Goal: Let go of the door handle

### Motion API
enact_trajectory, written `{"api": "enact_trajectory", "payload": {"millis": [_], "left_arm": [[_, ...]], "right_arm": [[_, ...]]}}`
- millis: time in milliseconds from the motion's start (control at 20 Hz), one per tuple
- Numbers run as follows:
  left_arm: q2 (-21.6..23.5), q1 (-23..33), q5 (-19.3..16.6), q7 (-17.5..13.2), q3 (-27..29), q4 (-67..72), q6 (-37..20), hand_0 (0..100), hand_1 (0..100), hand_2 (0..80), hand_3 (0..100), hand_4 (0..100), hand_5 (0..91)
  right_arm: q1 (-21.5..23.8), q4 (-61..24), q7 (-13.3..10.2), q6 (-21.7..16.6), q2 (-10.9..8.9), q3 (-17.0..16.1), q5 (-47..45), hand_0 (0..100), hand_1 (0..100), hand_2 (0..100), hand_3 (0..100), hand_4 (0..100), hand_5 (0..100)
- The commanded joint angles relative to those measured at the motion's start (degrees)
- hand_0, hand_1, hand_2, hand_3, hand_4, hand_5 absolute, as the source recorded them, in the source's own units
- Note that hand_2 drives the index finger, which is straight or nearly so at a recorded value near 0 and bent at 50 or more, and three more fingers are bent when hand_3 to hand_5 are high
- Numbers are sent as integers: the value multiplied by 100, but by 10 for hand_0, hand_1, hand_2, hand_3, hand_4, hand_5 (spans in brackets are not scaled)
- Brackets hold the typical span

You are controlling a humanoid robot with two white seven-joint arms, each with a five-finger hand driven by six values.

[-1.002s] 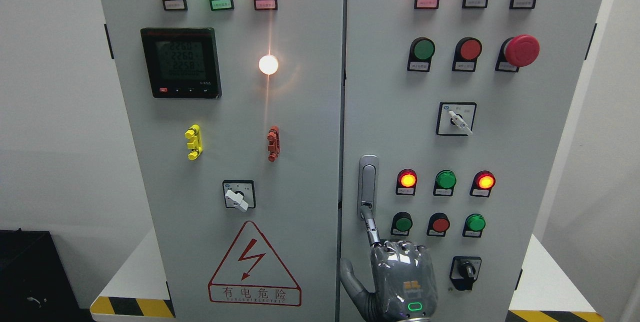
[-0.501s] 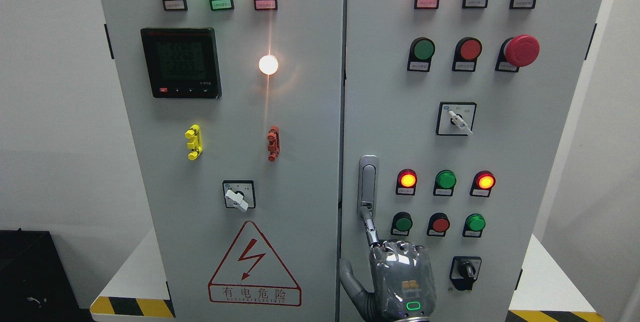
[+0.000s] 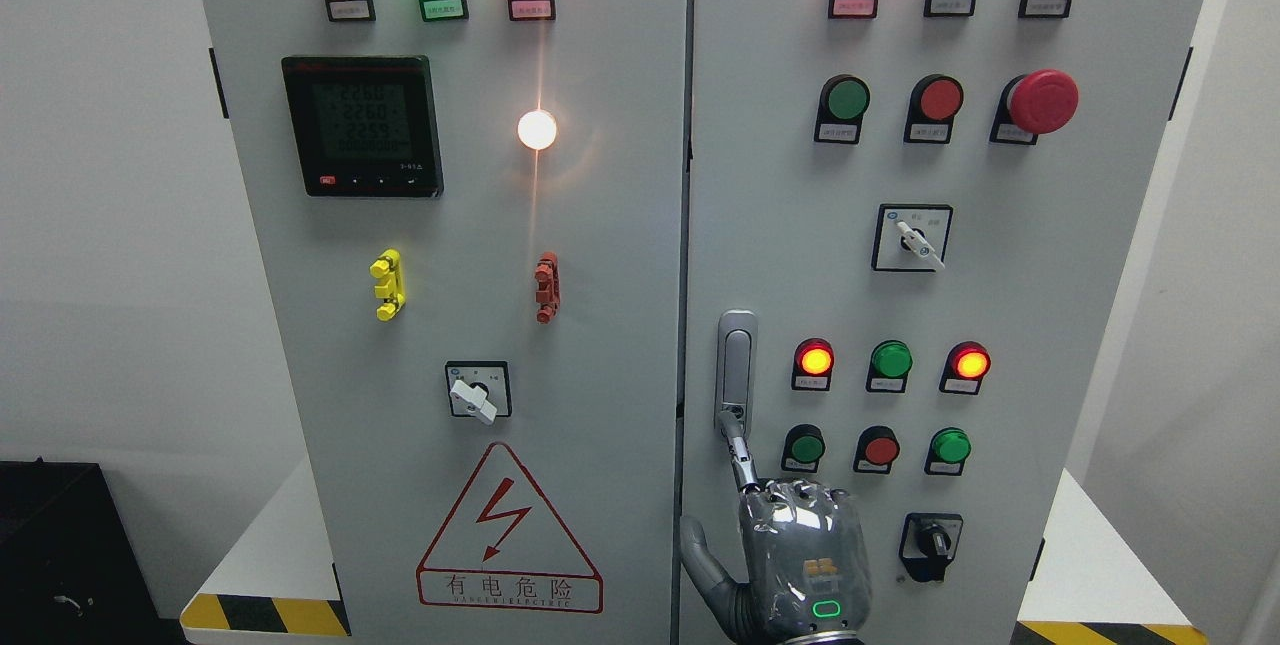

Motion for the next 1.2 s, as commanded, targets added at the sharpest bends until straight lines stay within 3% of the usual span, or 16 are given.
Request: {"api": "enact_trajectory", "payload": {"millis": [0, 1152], "left_arm": [[0, 97, -4, 2, 0, -2, -4, 120, 556, 0, 0, 0, 0], [0, 97, 5, 2, 0, -2, -4, 120, 556, 0, 0, 0, 0]], "right_arm": [[-3, 21, -19, 3, -27, -55, 1, 478, 262, 0, 1000, 1000, 1000], [-12, 65, 16, -6, -45, -107, 1, 478, 262, 0, 1000, 1000, 1000]]}}
